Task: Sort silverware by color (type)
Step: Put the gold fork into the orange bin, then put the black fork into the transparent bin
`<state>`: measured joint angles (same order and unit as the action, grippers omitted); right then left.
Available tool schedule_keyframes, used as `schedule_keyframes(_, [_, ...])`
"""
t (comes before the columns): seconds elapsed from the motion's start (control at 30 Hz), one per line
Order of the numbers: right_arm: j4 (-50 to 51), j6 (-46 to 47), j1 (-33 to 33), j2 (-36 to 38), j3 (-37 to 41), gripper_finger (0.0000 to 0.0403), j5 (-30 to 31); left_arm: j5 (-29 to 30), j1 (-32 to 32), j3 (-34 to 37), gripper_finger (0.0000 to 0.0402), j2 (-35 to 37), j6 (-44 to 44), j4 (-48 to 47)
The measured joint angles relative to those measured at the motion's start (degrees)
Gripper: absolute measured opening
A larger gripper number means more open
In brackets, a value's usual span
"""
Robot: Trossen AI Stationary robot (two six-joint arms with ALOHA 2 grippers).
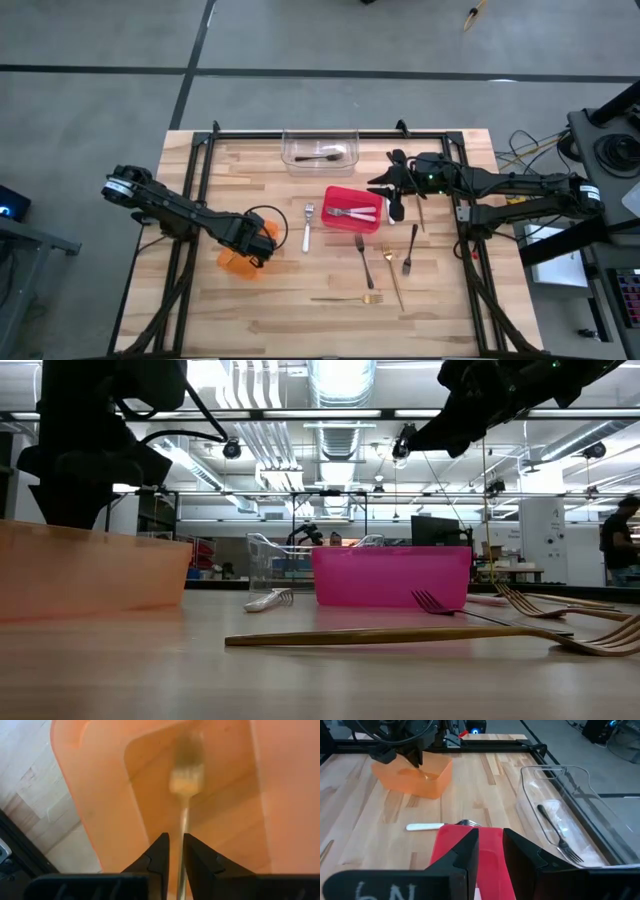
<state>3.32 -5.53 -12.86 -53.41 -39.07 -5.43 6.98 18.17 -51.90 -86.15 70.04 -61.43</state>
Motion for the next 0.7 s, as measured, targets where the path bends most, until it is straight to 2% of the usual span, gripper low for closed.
schedule_keyframes(0.17, [1.3,0.7,0.0,0.0,0.0,0.0079,0.0,0.0,0.0,0.0,0.0064,0.0,0.0,0.0])
schedule_keyframes(0.33, [1.3,2.1,0.0,0.0,0.2,0.0079,-0.1,-0.1,0.0,-2.6,0.0073,0.0,-1.8,-1.5])
schedule_keyframes(0.5, [1.5,3.8,0.0,0.0,0.4,0.0079,-0.1,0.7,0.0,-7.0,0.0071,0.0,-7.8,-2.0])
schedule_keyframes(0.7, [2.6,7.1,0.0,0.0,0.7,0.0079,-0.1,7.5,0.0,-12.3,0.0071,0.0,-19.7,-1.0])
